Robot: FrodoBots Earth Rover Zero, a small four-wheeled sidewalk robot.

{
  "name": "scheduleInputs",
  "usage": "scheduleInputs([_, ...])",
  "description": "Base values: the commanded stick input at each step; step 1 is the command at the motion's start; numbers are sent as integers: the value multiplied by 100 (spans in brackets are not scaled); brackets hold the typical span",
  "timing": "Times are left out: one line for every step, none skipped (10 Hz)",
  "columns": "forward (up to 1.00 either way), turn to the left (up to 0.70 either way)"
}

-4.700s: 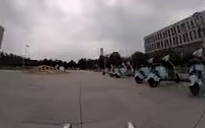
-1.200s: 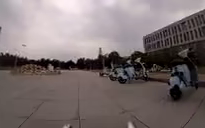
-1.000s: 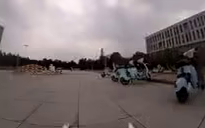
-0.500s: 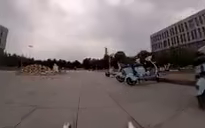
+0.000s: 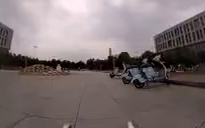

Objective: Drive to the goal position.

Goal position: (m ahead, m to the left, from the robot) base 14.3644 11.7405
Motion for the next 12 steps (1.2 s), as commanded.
scheduleInputs([70,14])
scheduleInputs([70,14])
scheduleInputs([69,13])
scheduleInputs([63,14])
scheduleInputs([59,14])
scheduleInputs([64,15])
scheduleInputs([66,13])
scheduleInputs([68,13])
scheduleInputs([69,14])
scheduleInputs([70,14])
scheduleInputs([70,14])
scheduleInputs([70,14])
